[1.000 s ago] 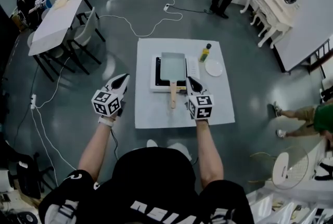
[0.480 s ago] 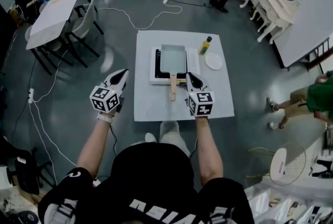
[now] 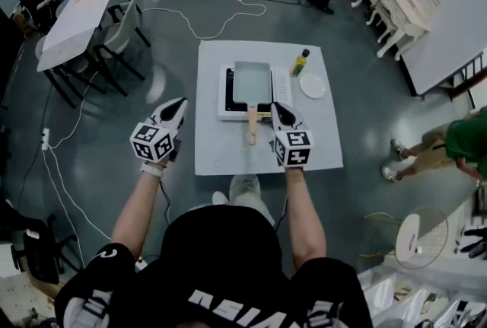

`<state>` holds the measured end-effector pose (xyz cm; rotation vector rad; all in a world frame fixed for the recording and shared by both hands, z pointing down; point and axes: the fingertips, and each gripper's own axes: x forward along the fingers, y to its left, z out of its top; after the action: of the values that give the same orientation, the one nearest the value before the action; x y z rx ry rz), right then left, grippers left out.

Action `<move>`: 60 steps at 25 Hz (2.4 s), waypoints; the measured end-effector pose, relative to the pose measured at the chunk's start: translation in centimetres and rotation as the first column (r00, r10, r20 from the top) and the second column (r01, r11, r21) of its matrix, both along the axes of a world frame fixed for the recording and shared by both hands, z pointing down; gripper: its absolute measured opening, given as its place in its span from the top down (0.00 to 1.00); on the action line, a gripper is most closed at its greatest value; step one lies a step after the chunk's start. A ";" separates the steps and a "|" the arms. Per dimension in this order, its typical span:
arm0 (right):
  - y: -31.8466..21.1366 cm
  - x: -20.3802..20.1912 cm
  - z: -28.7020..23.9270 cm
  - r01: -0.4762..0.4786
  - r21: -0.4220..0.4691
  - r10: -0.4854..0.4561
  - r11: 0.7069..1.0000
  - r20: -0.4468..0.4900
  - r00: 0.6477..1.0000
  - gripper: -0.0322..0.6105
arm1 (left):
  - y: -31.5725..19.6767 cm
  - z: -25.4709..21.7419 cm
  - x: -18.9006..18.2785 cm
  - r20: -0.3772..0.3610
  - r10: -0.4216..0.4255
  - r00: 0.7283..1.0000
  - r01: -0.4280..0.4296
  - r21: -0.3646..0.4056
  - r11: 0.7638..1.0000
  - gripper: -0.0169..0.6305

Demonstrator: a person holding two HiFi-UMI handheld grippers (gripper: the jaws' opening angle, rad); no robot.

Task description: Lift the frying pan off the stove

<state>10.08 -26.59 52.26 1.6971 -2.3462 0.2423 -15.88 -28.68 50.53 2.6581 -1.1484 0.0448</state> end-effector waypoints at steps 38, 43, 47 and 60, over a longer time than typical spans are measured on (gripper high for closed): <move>-3.9 4.0 4.5 0.012 -0.083 -0.009 0.996 0.031 0.999 0.96 | -3.0 3.5 5.9 0.027 0.075 0.997 -0.074 -0.058 0.996 0.98; -3.5 4.4 5.7 0.012 -0.106 -0.008 0.994 0.032 0.999 0.96 | -2.6 4.6 6.5 0.030 0.085 0.996 -0.082 -0.076 0.994 0.98; -3.1 4.7 6.4 0.009 -0.118 -0.006 0.993 0.032 0.999 0.96 | -2.1 5.6 7.0 0.037 0.094 0.995 -0.090 -0.090 0.992 0.98; -1.9 4.3 10.8 0.066 -0.247 -0.034 0.967 0.133 0.991 0.95 | -0.7 8.6 9.6 0.007 0.202 0.979 -0.198 -0.166 0.966 0.98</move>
<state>14.35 -28.53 63.03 1.5406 -2.3253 0.6277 -6.27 -29.40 59.17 2.6203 -0.8388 0.1992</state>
